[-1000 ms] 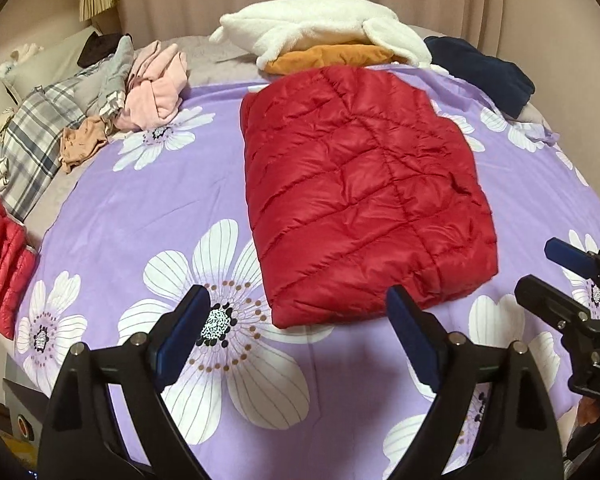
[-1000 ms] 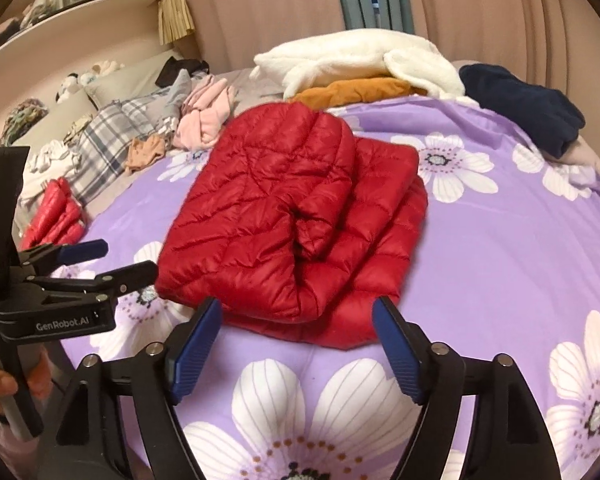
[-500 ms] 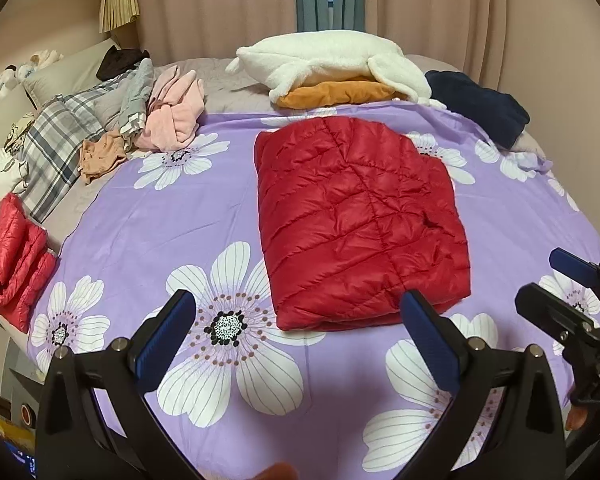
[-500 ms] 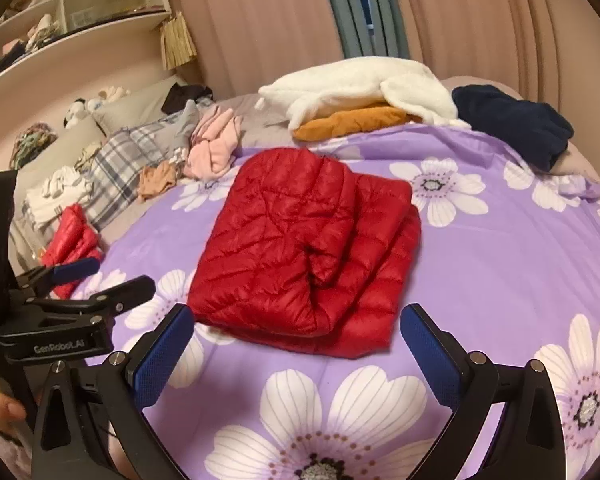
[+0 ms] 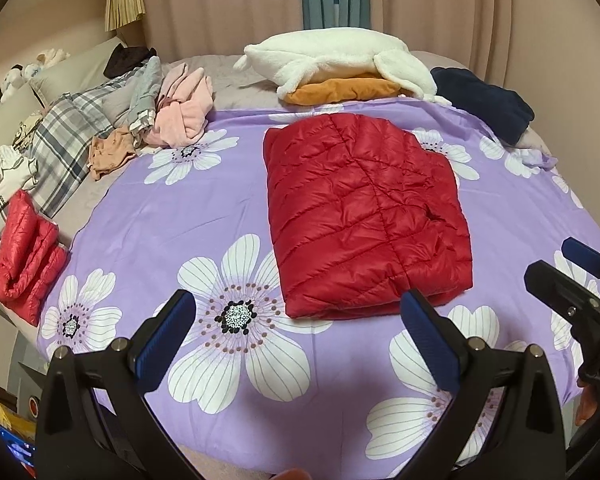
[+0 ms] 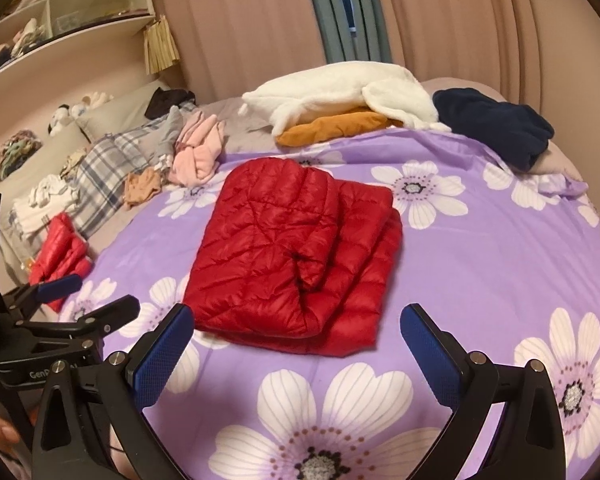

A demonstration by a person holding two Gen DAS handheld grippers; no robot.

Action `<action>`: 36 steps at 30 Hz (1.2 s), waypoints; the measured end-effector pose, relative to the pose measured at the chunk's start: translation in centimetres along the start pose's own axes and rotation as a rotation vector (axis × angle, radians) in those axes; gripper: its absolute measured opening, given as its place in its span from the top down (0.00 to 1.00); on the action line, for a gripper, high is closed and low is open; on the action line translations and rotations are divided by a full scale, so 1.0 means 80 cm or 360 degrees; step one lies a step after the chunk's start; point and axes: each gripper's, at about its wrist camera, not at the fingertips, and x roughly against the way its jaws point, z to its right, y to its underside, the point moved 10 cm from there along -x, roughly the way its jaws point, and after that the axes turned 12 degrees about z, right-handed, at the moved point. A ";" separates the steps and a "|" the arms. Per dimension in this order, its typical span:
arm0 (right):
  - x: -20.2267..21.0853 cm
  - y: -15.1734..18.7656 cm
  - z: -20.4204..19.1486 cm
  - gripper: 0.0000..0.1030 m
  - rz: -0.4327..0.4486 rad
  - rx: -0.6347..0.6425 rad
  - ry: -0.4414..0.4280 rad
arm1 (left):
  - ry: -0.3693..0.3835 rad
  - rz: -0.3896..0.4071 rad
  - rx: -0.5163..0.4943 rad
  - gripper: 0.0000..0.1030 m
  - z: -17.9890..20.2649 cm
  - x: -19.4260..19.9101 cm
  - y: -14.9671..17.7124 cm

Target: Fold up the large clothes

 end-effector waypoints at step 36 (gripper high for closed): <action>-0.001 -0.003 -0.003 0.01 -0.0011 0.0010 -0.0018 | 0.0020 0.0017 -0.0024 0.00 0.004 0.005 -0.006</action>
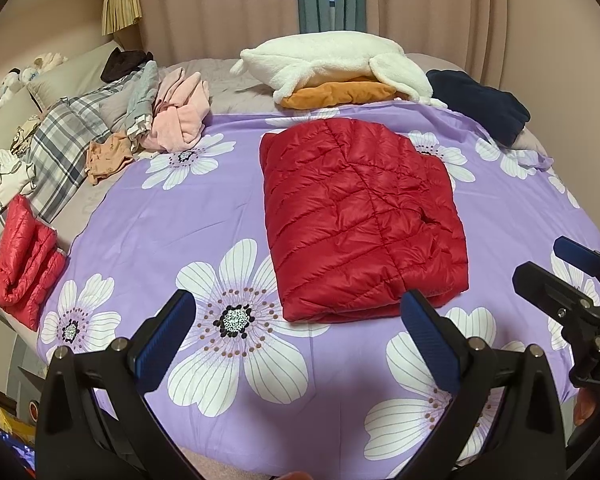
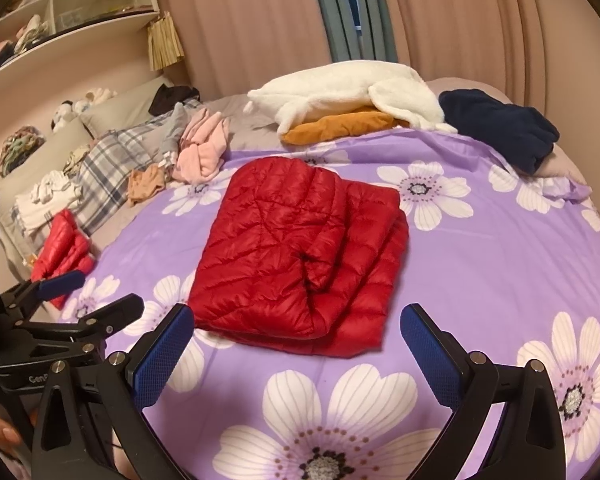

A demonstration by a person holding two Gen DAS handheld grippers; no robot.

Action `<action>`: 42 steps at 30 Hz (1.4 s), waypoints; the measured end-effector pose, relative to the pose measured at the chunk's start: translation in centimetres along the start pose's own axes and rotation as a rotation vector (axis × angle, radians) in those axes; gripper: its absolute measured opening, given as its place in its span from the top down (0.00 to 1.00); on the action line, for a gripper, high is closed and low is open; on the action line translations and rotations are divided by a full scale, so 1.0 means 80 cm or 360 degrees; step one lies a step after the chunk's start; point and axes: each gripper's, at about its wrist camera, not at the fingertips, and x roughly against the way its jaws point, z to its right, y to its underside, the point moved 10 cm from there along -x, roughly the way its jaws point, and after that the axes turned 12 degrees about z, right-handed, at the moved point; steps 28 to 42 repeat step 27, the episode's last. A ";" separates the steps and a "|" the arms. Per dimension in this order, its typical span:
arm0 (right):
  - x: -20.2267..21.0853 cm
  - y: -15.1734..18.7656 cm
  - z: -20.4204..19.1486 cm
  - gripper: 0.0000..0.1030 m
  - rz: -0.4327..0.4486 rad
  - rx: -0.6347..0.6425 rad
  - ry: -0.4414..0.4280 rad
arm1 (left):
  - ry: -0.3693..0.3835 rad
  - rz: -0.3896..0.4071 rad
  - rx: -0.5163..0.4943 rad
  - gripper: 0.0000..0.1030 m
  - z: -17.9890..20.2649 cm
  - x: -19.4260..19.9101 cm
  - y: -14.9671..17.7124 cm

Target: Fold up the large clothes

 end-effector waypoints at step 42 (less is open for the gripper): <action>0.000 0.002 -0.007 0.01 0.0000 0.0005 -0.0009 | -0.0013 0.0009 0.0030 0.00 0.002 -0.001 -0.004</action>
